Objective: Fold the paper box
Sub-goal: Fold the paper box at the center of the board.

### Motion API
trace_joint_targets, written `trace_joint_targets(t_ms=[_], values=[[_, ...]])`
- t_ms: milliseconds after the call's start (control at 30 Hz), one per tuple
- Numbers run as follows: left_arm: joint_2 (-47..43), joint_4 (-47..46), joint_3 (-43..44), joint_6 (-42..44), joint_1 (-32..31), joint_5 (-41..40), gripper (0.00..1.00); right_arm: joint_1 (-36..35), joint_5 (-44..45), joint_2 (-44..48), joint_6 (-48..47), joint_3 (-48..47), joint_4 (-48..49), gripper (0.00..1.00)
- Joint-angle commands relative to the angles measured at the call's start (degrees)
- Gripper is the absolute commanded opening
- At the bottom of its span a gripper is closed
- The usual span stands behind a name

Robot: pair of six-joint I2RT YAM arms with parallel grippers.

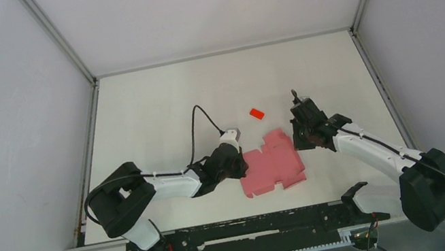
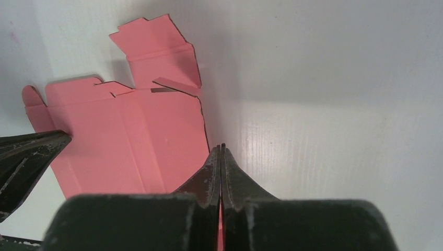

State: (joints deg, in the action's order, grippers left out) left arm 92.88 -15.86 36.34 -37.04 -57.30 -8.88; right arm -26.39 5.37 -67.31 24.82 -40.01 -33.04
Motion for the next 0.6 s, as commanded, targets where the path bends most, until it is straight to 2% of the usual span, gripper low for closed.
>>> trace_joint_targets(t_ms=[0, 433, 567], values=[[2.5, 6.2, -1.0, 1.3, 0.0, 1.0, 0.06, -1.5, 0.1, 1.1, -0.3, -0.5, 1.0, 0.01], [2.2, 6.4, -1.1, 1.4, 0.0, 1.0, 0.06, -5.2, -0.6, -1.0, 0.9, -1.1, 2.0, 0.01], [2.5, 6.5, -0.8, 1.5, 0.0, 1.0, 0.06, -8.2, 3.7, -1.6, 1.5, -2.9, 0.3, 0.01]])
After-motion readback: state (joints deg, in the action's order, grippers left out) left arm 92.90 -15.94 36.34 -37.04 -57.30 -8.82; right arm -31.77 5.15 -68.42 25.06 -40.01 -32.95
